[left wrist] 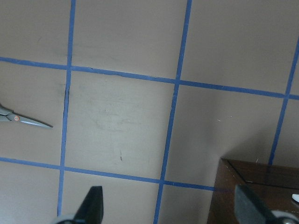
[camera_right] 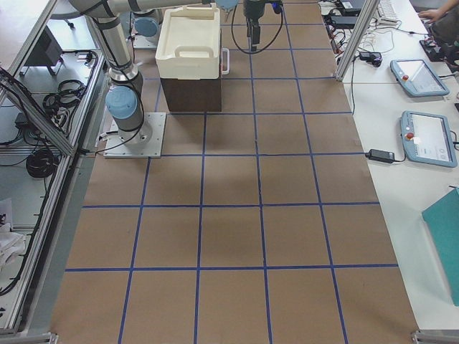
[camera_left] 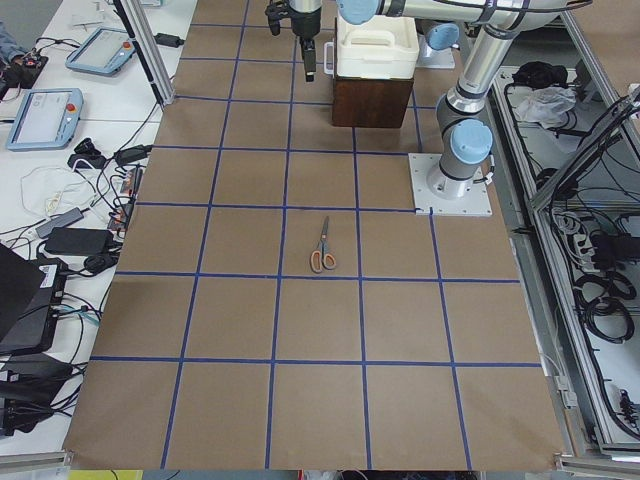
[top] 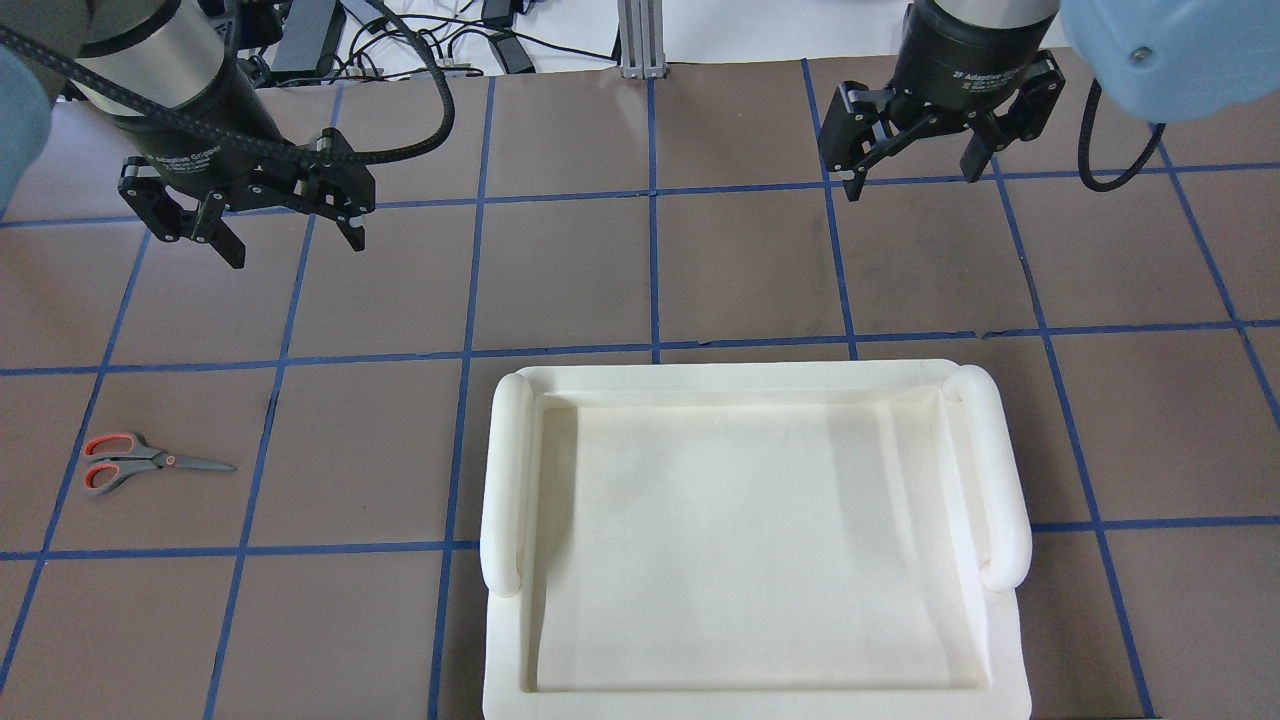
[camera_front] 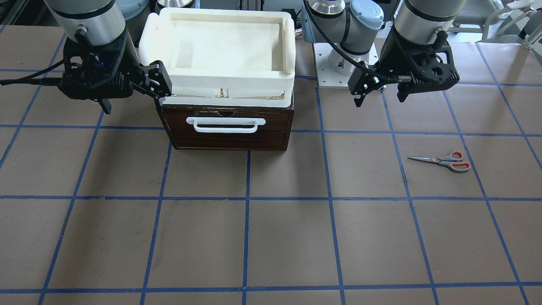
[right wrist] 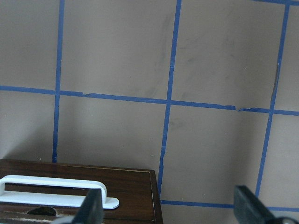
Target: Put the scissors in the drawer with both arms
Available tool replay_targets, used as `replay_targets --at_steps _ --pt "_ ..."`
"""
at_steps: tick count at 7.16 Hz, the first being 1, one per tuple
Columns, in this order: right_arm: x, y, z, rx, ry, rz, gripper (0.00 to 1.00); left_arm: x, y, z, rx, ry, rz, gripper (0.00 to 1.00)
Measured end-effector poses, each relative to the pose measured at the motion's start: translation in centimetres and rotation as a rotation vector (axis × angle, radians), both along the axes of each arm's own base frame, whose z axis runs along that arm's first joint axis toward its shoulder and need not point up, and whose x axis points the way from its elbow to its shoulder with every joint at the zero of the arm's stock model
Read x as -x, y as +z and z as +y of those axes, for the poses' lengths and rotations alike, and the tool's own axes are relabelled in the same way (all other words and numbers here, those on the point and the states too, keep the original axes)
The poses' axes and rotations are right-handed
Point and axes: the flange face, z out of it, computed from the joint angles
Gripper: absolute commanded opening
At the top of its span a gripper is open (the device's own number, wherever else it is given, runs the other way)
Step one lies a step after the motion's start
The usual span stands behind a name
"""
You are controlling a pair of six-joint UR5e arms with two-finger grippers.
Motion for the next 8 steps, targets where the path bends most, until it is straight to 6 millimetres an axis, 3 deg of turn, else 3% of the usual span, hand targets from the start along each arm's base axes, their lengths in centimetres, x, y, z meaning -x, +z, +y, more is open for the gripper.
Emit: replay_targets --at_steps 5,8 --pt "0.1 0.4 -0.5 0.047 -0.004 -0.010 1.00 -0.3 0.0 0.1 -0.004 -0.037 0.000 1.00" --pt "0.5 0.0 -0.8 0.053 -0.061 -0.008 1.00 -3.3 -2.9 1.3 -0.082 -0.303 -0.012 1.00"
